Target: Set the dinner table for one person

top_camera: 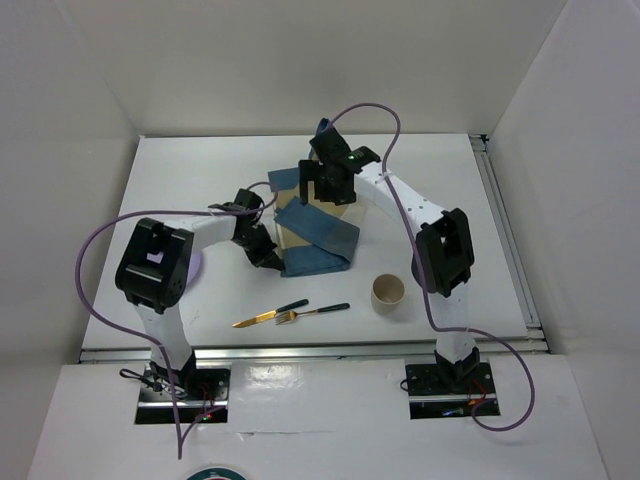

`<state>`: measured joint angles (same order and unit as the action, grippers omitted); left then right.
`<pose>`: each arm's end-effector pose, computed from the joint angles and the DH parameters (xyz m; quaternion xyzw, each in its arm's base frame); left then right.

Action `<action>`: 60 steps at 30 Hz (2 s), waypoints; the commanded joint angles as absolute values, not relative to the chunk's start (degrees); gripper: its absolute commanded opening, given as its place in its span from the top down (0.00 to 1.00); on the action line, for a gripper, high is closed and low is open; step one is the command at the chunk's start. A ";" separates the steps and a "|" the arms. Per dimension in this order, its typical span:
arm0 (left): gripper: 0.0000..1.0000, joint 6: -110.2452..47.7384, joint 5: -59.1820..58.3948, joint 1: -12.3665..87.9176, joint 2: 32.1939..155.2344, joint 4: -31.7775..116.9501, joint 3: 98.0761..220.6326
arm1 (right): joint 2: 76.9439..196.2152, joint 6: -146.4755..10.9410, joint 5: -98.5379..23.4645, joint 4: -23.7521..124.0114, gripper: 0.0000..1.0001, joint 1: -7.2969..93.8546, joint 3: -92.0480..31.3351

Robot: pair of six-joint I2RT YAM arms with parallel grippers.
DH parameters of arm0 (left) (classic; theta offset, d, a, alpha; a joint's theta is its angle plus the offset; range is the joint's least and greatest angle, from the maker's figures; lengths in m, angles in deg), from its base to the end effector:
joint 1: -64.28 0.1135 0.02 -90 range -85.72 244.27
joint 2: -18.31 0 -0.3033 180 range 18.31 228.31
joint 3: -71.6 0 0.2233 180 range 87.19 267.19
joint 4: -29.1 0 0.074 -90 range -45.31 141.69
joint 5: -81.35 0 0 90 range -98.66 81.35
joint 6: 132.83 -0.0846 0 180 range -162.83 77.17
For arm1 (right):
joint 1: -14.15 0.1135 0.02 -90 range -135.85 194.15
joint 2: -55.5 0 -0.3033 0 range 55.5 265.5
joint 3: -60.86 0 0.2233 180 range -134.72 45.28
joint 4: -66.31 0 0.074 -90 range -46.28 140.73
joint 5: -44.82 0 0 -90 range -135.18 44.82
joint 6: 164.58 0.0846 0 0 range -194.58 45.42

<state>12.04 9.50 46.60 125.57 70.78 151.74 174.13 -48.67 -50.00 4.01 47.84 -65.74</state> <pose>0.3393 -0.1358 0.1574 -0.2820 0.9292 -0.2325 0.0547 0.4023 0.2597 0.2821 -0.0517 0.9498 0.1173 0.2854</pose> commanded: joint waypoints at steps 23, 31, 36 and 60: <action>1.00 7.09 5.67 50.39 116.13 73.52 151.70 | 195.24 -31.43 -61.88 7.30 0.01 42.10 -94.46; 1.00 7.09 5.67 50.39 115.60 73.52 151.17 | 195.42 -31.42 -70.65 19.69 0.01 45.17 -92.18; 1.00 6.56 5.68 50.39 115.60 73.52 151.17 | 197.79 -33.71 -82.96 17.51 0.13 46.94 -95.17; 0.33 -1.44 6.37 55.05 115.16 77.22 156.46 | 164.85 -46.46 -55.10 22.34 0.01 45.62 -51.43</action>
